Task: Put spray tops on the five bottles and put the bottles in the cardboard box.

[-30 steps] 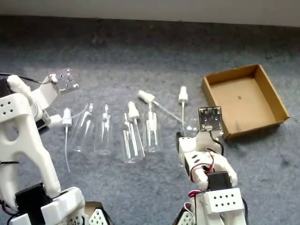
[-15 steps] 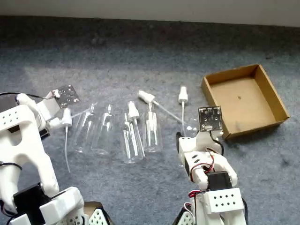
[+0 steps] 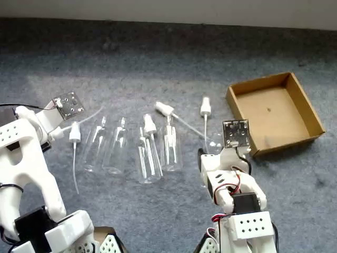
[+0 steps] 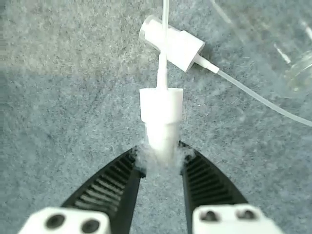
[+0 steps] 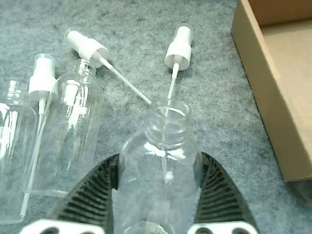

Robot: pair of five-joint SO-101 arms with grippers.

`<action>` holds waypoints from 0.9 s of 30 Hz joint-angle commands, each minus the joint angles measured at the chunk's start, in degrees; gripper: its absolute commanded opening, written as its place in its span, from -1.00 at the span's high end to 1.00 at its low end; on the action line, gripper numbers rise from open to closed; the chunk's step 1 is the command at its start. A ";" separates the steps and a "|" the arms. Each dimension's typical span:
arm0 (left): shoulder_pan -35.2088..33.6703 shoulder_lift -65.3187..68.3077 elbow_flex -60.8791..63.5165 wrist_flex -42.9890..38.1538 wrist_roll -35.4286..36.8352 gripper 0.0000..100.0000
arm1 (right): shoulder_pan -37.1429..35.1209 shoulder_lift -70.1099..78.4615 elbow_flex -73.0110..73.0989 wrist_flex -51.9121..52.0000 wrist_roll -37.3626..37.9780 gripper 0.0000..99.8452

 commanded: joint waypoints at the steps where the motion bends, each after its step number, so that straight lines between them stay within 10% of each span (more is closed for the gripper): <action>1: -2.59 -1.89 -1.89 -1.67 -6.33 0.96 | 0.48 -0.84 -0.22 -1.36 -0.18 0.92; 10: -3.74 -1.54 3.47 -4.40 -14.15 0.96 | 0.48 -0.84 -0.22 -1.36 -0.18 0.92; 27: -3.82 -1.54 28.79 -45.98 -16.35 0.96 | 0.48 -0.75 1.54 -1.45 -0.09 0.92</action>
